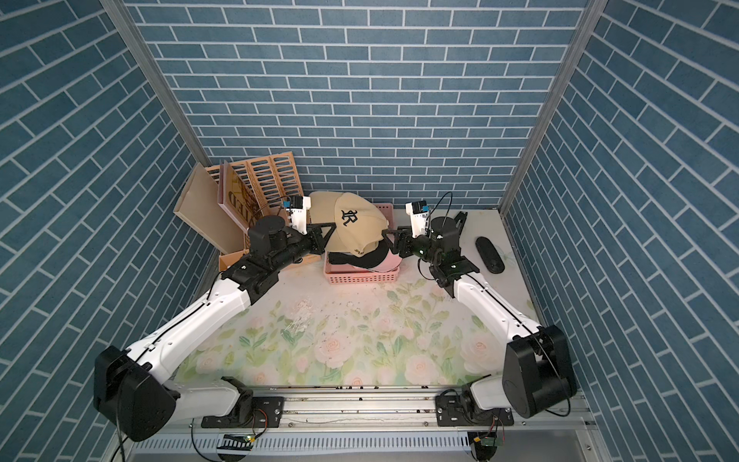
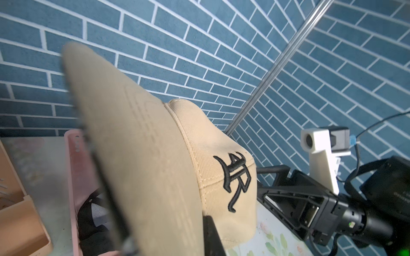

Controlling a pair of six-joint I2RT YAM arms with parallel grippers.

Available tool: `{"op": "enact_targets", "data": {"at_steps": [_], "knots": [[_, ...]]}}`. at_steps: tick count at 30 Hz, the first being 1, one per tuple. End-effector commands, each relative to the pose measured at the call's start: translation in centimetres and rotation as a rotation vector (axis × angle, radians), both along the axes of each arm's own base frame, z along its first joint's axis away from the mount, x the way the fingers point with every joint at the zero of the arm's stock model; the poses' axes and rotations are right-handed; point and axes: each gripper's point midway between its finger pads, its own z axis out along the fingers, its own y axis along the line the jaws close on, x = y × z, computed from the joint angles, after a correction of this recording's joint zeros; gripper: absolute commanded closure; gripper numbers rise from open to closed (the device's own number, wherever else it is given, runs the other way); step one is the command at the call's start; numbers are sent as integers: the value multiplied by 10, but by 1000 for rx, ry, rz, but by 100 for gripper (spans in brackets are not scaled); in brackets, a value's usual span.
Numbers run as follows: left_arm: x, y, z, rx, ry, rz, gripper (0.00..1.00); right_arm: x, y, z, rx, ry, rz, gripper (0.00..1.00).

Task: Turn the baseball cap inside out
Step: Turn over the baseball cap.

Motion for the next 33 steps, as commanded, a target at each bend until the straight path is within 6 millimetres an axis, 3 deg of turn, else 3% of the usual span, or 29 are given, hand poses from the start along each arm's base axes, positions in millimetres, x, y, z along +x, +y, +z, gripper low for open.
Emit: {"op": "enact_targets", "data": {"at_steps": [1,7,14,22,26,30,33], "knots": [[7,9,31,-170,11,84,100,-16,-9,21,-74,-133,-43,29],[30,20,41,-290,145,232,100,-44,18,23,-215,-243,-47,23],[38,18,13,-433,330,304,100,-75,73,43,-313,-475,-122,22],[34,5,1,-429,425,312,100,-61,103,37,-420,-596,-191,22],[28,-2,0,-433,439,273,100,-56,107,37,-430,-627,-202,22],[15,-11,-13,-461,494,222,100,-44,116,29,-483,-626,-202,22],[4,-11,-21,-479,517,204,100,-35,112,25,-492,-625,-229,25]]}}
